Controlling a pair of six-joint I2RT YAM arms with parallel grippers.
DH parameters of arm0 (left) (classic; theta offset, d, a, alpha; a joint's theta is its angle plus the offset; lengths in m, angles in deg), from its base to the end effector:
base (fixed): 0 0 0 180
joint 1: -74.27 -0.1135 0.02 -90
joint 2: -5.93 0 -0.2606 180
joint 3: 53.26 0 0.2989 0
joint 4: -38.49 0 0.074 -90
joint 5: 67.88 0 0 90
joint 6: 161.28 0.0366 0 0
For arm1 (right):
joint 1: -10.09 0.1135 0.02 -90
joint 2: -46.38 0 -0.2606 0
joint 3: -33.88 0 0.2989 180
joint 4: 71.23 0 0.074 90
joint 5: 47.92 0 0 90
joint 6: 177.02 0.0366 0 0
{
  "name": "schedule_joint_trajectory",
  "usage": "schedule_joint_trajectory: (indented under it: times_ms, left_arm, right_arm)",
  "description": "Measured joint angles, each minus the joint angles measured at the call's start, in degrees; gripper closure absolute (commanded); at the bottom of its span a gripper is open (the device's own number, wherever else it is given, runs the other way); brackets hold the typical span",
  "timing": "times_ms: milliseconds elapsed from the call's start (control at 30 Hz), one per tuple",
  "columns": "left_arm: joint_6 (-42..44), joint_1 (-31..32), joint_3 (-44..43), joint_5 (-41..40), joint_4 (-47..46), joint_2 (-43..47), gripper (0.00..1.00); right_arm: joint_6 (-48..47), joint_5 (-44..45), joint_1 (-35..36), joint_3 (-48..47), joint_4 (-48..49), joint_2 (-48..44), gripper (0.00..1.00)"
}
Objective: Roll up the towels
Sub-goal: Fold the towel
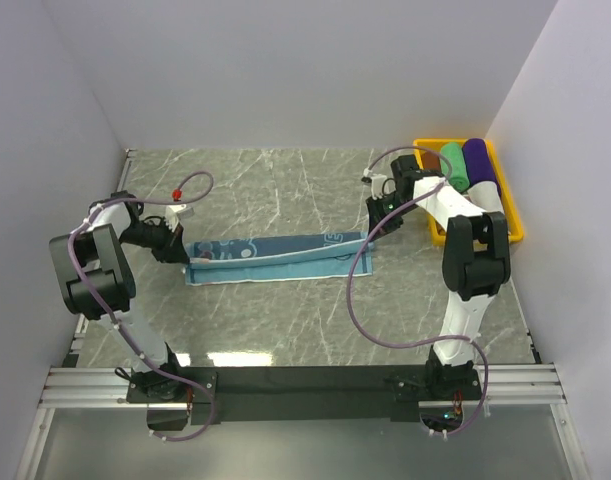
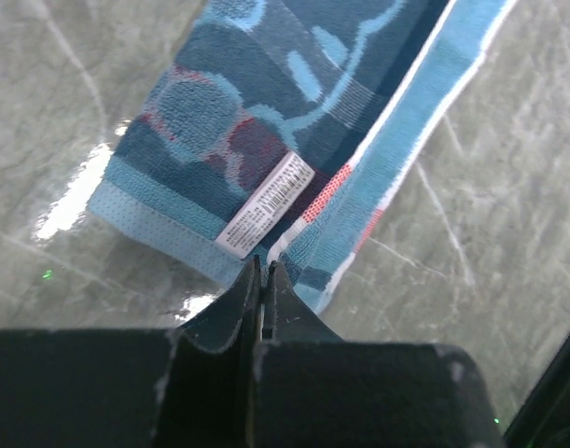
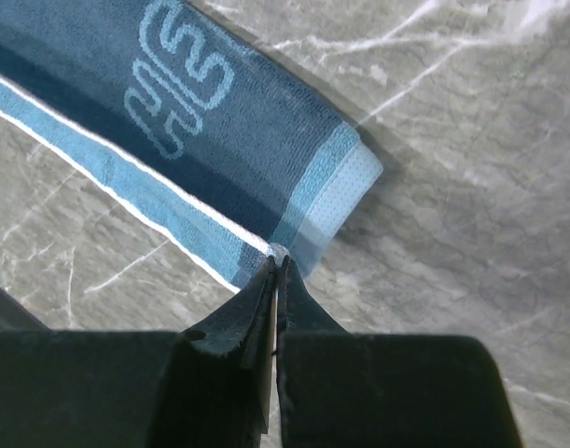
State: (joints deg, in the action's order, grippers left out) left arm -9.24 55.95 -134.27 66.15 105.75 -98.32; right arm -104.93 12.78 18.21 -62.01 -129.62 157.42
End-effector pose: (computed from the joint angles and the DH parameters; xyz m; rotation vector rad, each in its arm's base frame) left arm 0.3478 0.0884 0.1478 0.9412 2.3580 -0.7915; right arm 0.4252 0.0788 0.1770 -0.7171 2.6431 0.6790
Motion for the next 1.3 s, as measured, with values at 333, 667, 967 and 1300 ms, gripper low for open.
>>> schedule_joint_trajectory:
  times_ms: [333, 667, 967, 1300]
  left_arm:
    - [-3.26, 0.00, 0.15, -1.18, -2.23, 0.55, 0.99]
    - [-1.03, -0.02, -3.63, -0.66, 3.63, 4.42, 0.99]
    - [0.24, -0.02, -1.05, -2.67, 3.78, 4.22, 0.99]
    - [0.00, -0.02, 0.74, -4.81, 1.05, 3.04, 0.99]
  right_arm:
    - [0.00, 0.76, 0.63, -1.64, -0.61, 1.90, 1.00]
    - [-1.33, 0.72, 0.70, -2.56, -2.25, -0.76, 1.00]
    - [-2.36, 1.40, 3.41, 3.02, -2.32, -1.95, 1.00]
    - [-2.40, 2.12, 6.10, 3.32, -2.14, -1.84, 1.00]
